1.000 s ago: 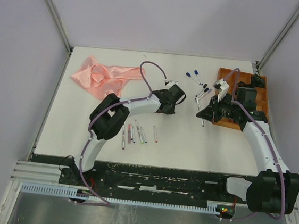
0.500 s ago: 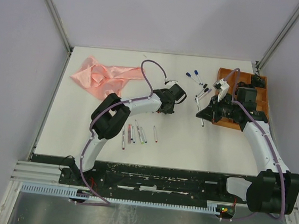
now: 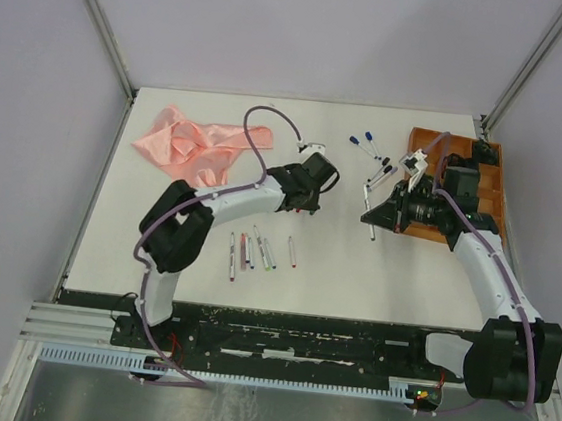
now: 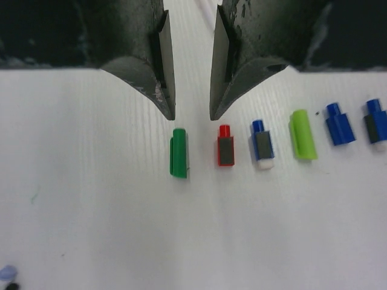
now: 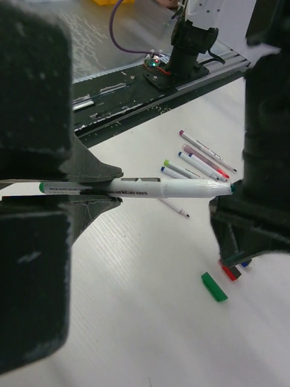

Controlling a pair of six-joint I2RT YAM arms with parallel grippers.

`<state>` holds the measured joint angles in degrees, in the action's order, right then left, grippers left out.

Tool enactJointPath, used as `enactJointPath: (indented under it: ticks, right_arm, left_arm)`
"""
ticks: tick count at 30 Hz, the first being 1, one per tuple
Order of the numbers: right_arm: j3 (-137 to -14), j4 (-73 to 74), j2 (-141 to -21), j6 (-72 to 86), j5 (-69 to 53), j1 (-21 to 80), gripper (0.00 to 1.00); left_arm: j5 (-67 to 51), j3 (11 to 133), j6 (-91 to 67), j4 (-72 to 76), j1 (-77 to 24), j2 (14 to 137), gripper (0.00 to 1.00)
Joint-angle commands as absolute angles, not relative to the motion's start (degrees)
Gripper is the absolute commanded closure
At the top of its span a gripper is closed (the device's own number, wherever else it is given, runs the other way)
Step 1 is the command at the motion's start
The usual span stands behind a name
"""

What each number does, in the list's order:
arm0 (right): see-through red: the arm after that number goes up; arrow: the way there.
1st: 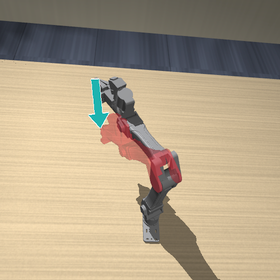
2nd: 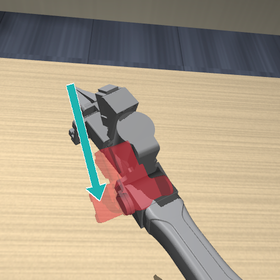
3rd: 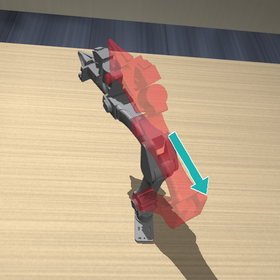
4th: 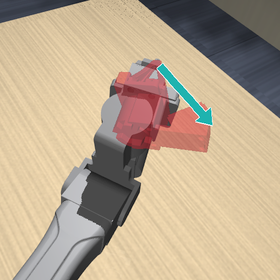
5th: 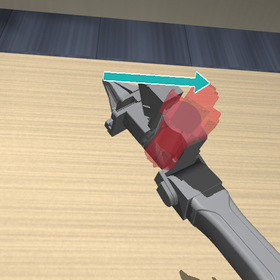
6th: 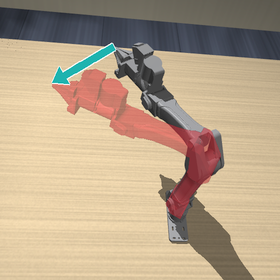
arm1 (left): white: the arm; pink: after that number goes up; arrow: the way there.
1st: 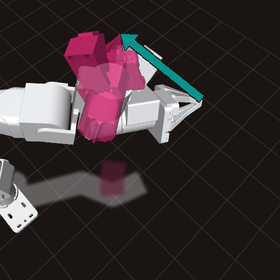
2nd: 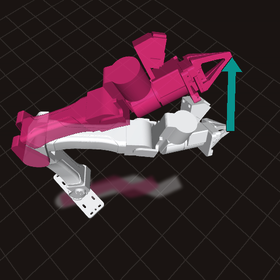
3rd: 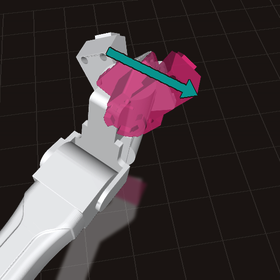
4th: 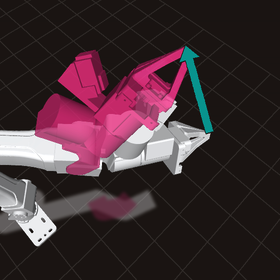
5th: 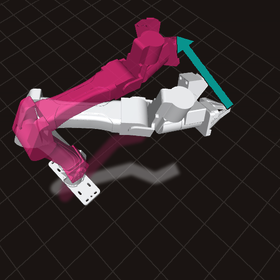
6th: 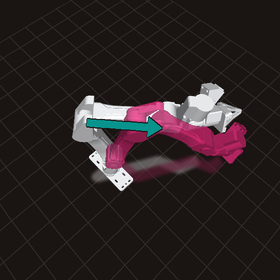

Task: Open the pen caps
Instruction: Place the pen cap at the center of the board, then place the pen at the center of the board.

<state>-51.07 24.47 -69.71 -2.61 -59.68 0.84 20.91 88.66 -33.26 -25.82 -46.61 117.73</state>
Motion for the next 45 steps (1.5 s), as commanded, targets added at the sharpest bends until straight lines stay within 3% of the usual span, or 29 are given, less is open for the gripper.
enactJointPath:
  ticks: [1, 6, 12, 16, 24, 32, 39, 45]
  right_arm:
    - [-49.98, 18.25, -68.60, 1.72, -62.63, 2.98, 1.00]
    - [-46.81, 13.92, -68.73, 6.16, -55.64, 9.56, 1.00]
    - [-47.11, 14.06, -74.24, 15.12, -32.45, 23.80, 1.00]
    - [-54.50, 24.85, -85.48, 20.85, -14.23, 31.96, 1.00]
    - [-60.37, 25.54, -97.83, 30.96, -7.92, 37.61, 1.00]
    - [-62.81, 27.47, -103.24, 32.75, -4.19, 37.96, 0.87]
    - [-63.01, 28.30, -104.44, 32.07, -2.69, 37.92, 0.68]
    - [-63.39, 28.70, -105.57, 31.78, -3.24, 37.96, 0.66]
  left_arm:
    - [22.08, 80.97, -32.50, -16.59, -45.82, 103.21, 0.64]
    - [24.63, 67.63, -32.22, -10.43, -44.45, 89.65, 0.60]
    - [23.72, 47.21, -29.81, -2.15, -44.04, 69.04, 0.47]
    - [23.95, 37.30, -31.67, -0.74, -43.98, 56.47, 0.43]
    - [24.91, 23.18, -35.82, 3.69, -44.03, 34.98, 0.31]
    - [27.33, 21.84, -33.80, 2.92, -44.03, 29.13, 0.29]
    - [27.15, 21.35, -34.53, 3.86, -44.03, 30.17, 0.29]
    - [27.25, 21.66, -34.29, 3.96, -43.98, 30.45, 0.29]
